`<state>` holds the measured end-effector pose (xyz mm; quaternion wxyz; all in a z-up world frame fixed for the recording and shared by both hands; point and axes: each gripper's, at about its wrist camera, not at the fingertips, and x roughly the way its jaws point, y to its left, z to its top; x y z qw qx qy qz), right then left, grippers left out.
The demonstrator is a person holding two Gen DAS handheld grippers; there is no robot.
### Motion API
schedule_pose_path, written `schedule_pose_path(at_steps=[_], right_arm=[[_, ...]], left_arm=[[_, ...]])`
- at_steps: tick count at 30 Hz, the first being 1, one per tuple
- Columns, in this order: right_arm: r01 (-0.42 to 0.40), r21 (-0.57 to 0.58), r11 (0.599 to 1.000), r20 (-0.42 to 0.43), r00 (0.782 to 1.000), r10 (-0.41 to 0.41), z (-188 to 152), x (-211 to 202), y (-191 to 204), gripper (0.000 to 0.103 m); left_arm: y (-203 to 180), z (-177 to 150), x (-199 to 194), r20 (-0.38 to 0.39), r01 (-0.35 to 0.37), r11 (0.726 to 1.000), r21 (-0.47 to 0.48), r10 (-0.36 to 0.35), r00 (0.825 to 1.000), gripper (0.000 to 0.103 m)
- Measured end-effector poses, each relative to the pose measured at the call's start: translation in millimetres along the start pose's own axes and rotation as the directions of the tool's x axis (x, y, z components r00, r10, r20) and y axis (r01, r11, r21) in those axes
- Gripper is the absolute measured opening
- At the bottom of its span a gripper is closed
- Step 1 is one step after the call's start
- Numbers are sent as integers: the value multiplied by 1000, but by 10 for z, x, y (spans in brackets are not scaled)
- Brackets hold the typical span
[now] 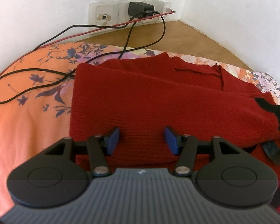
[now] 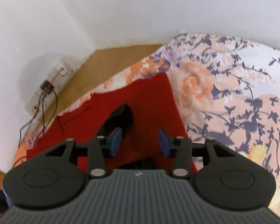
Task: Fold small clothes
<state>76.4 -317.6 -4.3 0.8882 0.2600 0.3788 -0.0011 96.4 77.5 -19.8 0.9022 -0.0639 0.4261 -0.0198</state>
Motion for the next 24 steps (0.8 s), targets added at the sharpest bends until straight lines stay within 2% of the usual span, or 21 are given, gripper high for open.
schedule_pose_path(at_steps=[2, 7, 11, 15, 19, 21, 24], right_arm=[[-20, 18, 1000, 8, 1000, 20, 28, 14, -1, 53], [-88, 149, 985, 26, 996, 85, 83, 13, -26, 53], [-56, 12, 998, -1, 998, 56, 84, 58, 167, 53], [-36, -86, 996, -46, 998, 32, 3, 222, 284, 53], [52, -188, 981, -35, 998, -60, -150, 421, 297, 53], [38, -217, 975, -1, 999, -40, -216, 441, 265, 53], [30, -230, 973, 3, 1000, -30, -214, 435, 246, 53]], left_arm=[[-13, 0, 2, 1, -6, 1000, 7, 6, 1000, 56], [-8, -14, -3, 9, -9, 1000, 2, 9, 1000, 57], [-23, -20, -1, 12, -17, 1000, 7, 17, 1000, 57], [-34, -14, 14, 10, -25, 1000, 7, 25, 1000, 57], [-34, 5, 31, 3, -25, 1000, 6, 25, 1000, 58], [-25, 19, 31, -4, -23, 1000, -4, 23, 1000, 58], [-36, 30, 14, -8, -32, 999, -15, 32, 999, 58]])
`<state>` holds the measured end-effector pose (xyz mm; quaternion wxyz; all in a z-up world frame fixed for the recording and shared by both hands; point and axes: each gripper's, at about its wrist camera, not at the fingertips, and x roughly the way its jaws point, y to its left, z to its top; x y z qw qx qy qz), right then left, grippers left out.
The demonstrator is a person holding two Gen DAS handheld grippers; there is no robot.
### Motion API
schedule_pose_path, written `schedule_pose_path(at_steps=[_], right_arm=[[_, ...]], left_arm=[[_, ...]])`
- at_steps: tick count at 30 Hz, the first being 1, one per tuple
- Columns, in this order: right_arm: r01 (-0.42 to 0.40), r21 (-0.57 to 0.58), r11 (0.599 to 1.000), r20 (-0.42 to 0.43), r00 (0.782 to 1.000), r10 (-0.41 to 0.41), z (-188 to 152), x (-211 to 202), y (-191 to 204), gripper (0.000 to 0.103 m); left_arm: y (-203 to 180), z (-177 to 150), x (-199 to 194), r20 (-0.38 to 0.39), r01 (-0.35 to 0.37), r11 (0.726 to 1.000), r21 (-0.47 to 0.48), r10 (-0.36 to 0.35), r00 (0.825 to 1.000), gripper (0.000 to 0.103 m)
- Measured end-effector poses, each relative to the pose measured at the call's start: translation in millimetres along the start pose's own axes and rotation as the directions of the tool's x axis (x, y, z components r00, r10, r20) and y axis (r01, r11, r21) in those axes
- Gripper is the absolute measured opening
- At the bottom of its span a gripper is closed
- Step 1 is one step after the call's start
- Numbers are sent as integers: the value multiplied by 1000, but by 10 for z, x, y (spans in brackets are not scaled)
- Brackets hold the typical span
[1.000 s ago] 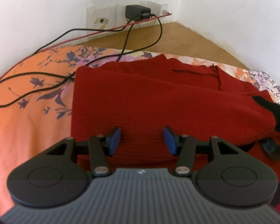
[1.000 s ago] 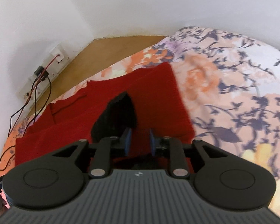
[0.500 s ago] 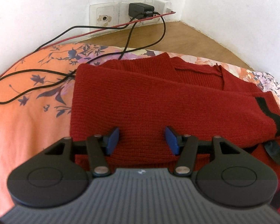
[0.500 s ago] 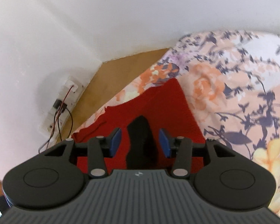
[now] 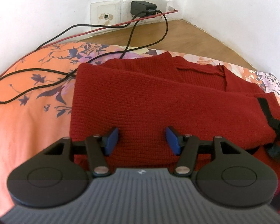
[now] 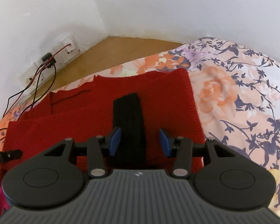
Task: Fold small clothes
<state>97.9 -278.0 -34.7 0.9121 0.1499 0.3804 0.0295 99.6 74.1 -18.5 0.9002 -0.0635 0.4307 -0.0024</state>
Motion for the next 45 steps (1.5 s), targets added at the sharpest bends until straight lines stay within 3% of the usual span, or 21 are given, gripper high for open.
schedule_pose_path(at_steps=[7, 17, 28, 38, 45], right_arm=[[-75, 15, 997, 14, 997, 74, 29, -336, -86, 66], [-129, 52, 990, 45, 991, 127, -299, -944, -369, 77], [-50, 150, 987, 91, 995, 37, -945, -1630, -461, 78], [26, 176, 984, 58, 998, -37, -1491, -1937, -524, 80], [61, 206, 977, 28, 997, -68, -1712, -1984, -614, 82]], left_arm=[[-21, -49, -252, 20, -49, 996, -71, 50, 999, 59], [111, -455, -784, 45, -73, 989, -129, 80, 996, 59], [368, -898, -1325, 46, -75, 996, -54, 77, 996, 59], [685, -1415, -1594, 12, -108, 990, -95, 110, 994, 59], [772, -1662, -1619, -23, -46, 990, -133, 43, 999, 59]])
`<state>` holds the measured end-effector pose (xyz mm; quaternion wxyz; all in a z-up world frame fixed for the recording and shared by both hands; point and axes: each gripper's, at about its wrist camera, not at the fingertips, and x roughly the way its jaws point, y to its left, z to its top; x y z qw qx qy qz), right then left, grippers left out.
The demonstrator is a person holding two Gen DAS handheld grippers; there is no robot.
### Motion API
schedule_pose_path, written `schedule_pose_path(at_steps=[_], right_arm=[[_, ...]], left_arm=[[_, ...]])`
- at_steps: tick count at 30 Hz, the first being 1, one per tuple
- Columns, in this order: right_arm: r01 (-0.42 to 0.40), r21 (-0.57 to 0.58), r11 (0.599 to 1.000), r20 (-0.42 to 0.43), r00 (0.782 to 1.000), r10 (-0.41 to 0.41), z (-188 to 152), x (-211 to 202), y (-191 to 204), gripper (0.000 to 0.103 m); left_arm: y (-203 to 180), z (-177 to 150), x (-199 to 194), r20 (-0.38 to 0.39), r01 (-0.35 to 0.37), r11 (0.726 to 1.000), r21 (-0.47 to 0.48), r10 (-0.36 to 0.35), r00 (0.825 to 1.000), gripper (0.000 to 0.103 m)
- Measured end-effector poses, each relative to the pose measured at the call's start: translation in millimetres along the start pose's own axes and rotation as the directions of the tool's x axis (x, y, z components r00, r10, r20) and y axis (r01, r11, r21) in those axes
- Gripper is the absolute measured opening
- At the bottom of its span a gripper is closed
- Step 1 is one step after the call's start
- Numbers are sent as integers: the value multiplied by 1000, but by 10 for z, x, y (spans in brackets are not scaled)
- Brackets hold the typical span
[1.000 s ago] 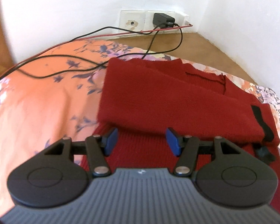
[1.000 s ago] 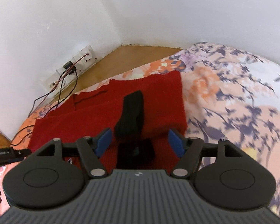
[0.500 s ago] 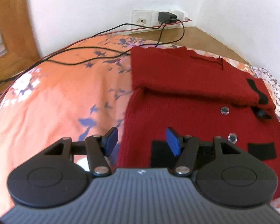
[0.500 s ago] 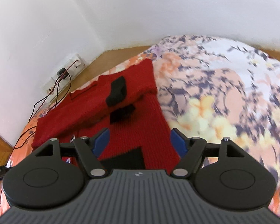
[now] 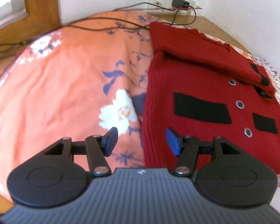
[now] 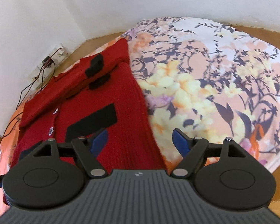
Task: Fold small clothes
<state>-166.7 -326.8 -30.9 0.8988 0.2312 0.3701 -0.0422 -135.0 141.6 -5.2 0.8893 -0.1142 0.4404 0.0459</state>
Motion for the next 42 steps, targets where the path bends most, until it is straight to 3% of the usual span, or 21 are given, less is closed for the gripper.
schedule_pose_path(at_steps=[5, 12, 31, 33, 36, 39, 42], right_arm=[[-9, 16, 1000, -24, 1000, 10, -76, -16, -67, 82], [-34, 38, 999, -52, 998, 36, -115, 9, -82, 82], [-113, 24, 993, -52, 992, 114, -97, 95, -58, 82], [-122, 14, 992, -51, 991, 123, -98, 93, -48, 82], [-146, -10, 989, -56, 988, 145, -108, 88, -21, 82], [-159, -33, 987, -63, 986, 157, -118, 85, 4, 80], [-176, -47, 983, -75, 982, 172, -116, 76, 17, 76]], left_arm=[[-48, -113, -9, -24, 77, 997, 5, -77, 997, 59], [-163, -165, -57, 1, 151, 988, 41, -151, 988, 59], [-154, -170, 104, -13, 160, 986, 50, -159, 987, 57], [-175, -178, 82, -16, 176, 981, 77, -175, 984, 47], [-230, -191, 74, -40, 235, 967, 96, -232, 972, 45], [-298, -216, 126, -37, 193, 973, 130, -190, 981, 45], [-255, -203, 199, -37, 160, 982, 103, -157, 987, 45]])
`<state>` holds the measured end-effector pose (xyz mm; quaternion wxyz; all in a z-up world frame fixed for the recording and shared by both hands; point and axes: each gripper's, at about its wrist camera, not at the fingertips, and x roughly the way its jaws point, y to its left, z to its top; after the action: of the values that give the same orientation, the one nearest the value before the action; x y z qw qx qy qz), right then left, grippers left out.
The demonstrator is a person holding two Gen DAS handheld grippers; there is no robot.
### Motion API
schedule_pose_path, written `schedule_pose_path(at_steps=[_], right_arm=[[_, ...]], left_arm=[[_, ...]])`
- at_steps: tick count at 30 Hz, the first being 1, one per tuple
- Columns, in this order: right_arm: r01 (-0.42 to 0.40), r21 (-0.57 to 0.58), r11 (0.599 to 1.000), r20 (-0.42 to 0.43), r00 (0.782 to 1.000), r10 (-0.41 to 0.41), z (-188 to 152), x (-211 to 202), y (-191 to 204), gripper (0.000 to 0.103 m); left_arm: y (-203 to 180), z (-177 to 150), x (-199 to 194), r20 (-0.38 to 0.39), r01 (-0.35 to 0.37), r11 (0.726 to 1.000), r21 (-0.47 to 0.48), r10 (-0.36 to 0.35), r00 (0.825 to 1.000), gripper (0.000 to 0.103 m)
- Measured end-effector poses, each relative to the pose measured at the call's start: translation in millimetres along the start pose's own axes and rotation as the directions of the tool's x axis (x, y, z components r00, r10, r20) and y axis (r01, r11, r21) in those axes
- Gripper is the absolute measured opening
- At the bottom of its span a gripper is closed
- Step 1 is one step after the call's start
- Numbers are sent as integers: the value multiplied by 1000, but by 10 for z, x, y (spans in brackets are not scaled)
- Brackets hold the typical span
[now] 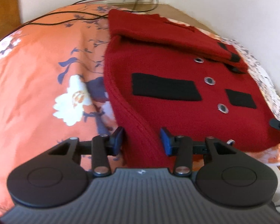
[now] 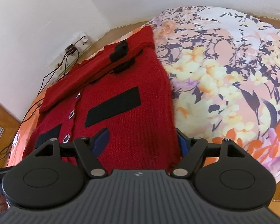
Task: Fold small clothes
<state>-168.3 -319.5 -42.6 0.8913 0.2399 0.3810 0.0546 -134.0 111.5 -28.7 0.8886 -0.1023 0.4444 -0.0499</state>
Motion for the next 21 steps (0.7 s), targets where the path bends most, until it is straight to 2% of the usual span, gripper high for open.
schedule_pose_path(at_steps=[4, 7, 8, 9, 10, 11, 12, 16, 21], right_arm=[[-14, 3, 1000, -35, 999, 14, 0, 71, -1, 69], [0, 18, 1000, -35, 999, 1, -11, 141, -9, 60], [5, 19, 1000, -35, 999, -4, -4, 149, -7, 50], [7, 21, 1000, -38, 999, -6, 2, 154, -8, 36], [11, 23, 1000, -37, 999, -10, 11, 153, -13, 31], [13, 27, 1000, -33, 999, -12, 21, 146, -20, 23], [12, 35, 999, -28, 1000, -11, 36, 131, -31, 16], [-12, 91, 996, 17, 1000, 11, 126, 62, -76, 11], [-84, 141, 986, 88, 993, 72, 300, 11, -64, 10]], left_arm=[[104, 44, 26, 8, 42, 997, -66, -42, 999, 45], [118, 70, 33, 4, 50, 997, -66, -49, 999, 43], [114, 73, 36, 1, 45, 997, -63, -45, 999, 29], [118, 76, 39, -2, 41, 997, -66, -41, 999, 21], [136, 81, 33, -1, 39, 997, -72, -39, 999, 19], [154, 91, 25, 0, 45, 996, -82, -45, 999, 12], [173, 105, 11, 4, 52, 994, -93, -51, 999, 11], [219, 177, -48, 29, 108, 985, -135, -105, 994, 11], [172, 339, -148, 88, 129, 978, -161, -116, 989, 11]])
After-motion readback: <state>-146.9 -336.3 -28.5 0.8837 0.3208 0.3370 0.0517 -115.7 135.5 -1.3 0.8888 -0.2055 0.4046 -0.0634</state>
